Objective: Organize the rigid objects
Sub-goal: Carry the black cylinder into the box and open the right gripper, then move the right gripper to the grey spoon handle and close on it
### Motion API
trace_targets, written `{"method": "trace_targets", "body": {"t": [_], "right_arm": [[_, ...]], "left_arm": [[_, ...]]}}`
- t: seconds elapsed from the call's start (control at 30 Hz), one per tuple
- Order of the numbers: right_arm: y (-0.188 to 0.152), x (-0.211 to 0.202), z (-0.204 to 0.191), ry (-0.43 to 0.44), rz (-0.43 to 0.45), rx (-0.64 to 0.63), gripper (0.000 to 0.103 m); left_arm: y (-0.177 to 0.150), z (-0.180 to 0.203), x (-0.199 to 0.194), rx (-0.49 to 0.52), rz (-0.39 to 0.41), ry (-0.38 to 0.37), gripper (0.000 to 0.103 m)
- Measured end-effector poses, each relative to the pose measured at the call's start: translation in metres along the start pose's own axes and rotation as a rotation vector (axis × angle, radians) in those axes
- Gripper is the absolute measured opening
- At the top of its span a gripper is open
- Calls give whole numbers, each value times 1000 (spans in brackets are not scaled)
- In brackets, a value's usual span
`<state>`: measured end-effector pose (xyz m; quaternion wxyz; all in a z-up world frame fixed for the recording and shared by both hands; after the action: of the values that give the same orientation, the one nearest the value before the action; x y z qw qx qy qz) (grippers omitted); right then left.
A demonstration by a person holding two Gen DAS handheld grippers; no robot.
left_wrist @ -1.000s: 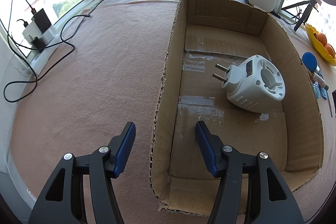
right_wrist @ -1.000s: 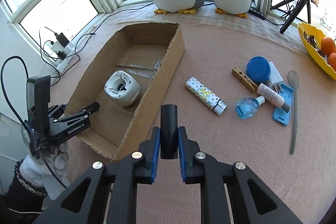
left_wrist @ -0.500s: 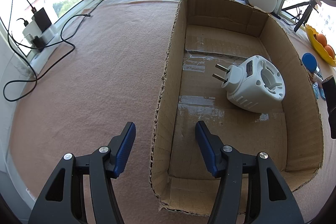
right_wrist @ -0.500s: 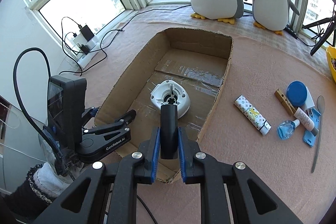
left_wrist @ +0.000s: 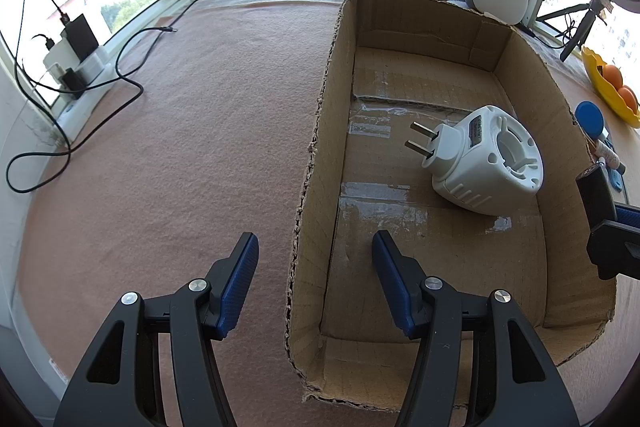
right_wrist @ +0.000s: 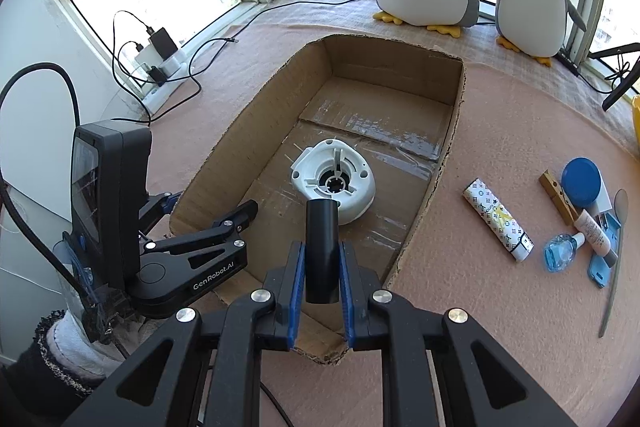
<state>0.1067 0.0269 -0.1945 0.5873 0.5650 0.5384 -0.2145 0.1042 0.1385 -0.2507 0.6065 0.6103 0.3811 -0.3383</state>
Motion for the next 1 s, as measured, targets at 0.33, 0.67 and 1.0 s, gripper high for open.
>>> {"method": "trace_targets", "body": {"t": [0.33,0.67,1.0], "right_arm": [[3,-6,-5,-11,43,-25,58],[6,-17,5,-20,70,4,58],[0,-47,57,-78,138,109,58]], "left_arm": [[0,0,0,1,0,0,59],[0,-1,0,2,0,0,59],[1,1,1,9,-1,7,59]]}}
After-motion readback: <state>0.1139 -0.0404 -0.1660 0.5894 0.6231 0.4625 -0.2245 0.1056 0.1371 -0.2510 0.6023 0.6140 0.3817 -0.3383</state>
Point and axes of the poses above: each gripper's, at about its wrist camera, not at the fingertips, and x roughly the way its jaws point, z to its right, y to its top, the point moved 8 cm from there along x, roughly the way its jaws point, and after that the axes turned 1 degree about -y, right-handed, at the moved point
